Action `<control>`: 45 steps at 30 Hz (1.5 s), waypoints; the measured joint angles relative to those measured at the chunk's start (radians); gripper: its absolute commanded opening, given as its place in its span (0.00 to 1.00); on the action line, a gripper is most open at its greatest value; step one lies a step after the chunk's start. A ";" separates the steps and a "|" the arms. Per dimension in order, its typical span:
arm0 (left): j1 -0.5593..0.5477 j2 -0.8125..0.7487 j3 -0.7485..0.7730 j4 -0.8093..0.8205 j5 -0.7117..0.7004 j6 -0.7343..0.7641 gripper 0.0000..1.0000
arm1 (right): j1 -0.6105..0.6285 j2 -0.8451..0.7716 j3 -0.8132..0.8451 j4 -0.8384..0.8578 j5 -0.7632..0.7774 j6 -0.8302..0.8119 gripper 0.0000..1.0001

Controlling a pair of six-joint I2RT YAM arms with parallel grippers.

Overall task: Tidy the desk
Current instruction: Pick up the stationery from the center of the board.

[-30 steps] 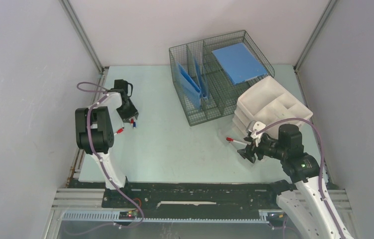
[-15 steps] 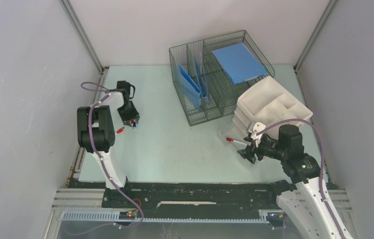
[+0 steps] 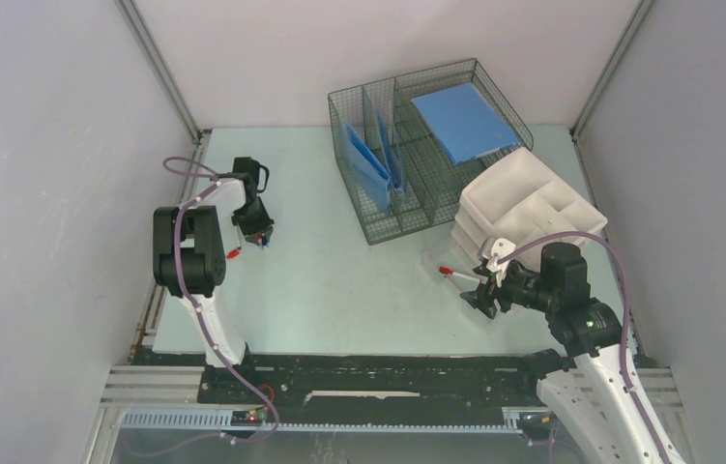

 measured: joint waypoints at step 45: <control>-0.088 -0.092 -0.124 0.025 -0.001 -0.002 0.29 | 0.009 -0.006 0.000 -0.001 0.000 -0.006 0.68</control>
